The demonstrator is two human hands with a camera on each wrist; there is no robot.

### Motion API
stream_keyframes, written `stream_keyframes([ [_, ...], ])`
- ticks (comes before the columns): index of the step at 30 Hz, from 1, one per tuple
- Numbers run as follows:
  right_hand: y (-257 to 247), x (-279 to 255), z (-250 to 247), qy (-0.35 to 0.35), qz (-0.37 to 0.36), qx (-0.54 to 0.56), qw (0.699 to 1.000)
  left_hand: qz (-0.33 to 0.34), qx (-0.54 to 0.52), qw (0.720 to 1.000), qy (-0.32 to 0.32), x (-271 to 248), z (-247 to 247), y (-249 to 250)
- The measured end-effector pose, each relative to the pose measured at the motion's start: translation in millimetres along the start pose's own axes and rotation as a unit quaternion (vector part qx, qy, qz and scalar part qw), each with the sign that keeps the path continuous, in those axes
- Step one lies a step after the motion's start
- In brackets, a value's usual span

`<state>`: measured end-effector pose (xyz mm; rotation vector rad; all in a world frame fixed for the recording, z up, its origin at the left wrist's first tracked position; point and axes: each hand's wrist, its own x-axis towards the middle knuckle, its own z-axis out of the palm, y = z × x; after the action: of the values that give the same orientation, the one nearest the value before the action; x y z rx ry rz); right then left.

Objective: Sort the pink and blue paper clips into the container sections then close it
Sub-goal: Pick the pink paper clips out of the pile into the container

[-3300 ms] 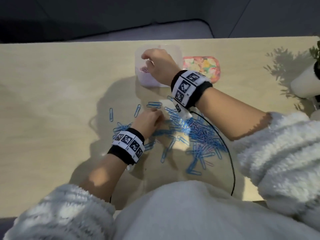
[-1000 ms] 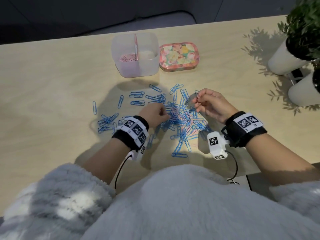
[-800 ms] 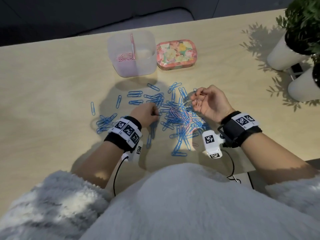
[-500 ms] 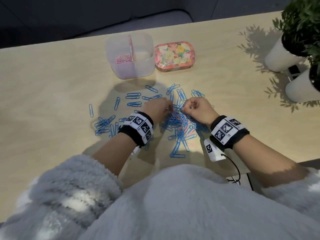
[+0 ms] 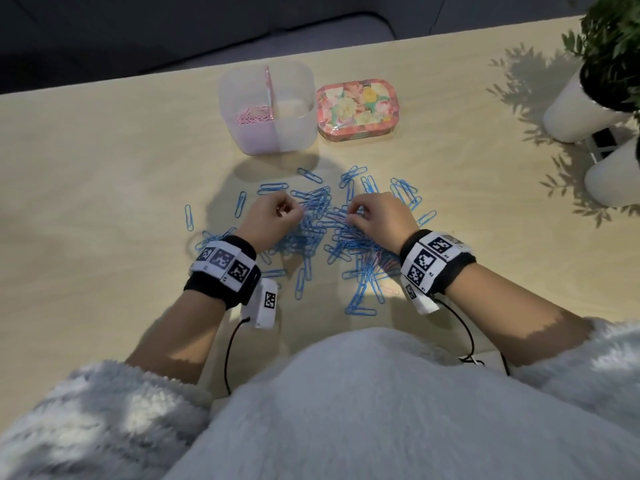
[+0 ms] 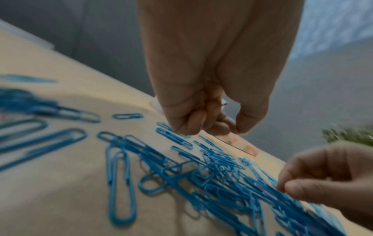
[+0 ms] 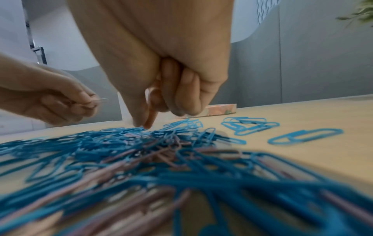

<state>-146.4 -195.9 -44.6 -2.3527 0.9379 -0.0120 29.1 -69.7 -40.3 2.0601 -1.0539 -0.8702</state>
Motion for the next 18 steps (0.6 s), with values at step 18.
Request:
stream_keyframes([
  [18, 26, -5, -18, 0.04, 0.203, 0.496, 0.843, -0.009, 0.085, 0.985, -0.151, -15, 46, 26],
])
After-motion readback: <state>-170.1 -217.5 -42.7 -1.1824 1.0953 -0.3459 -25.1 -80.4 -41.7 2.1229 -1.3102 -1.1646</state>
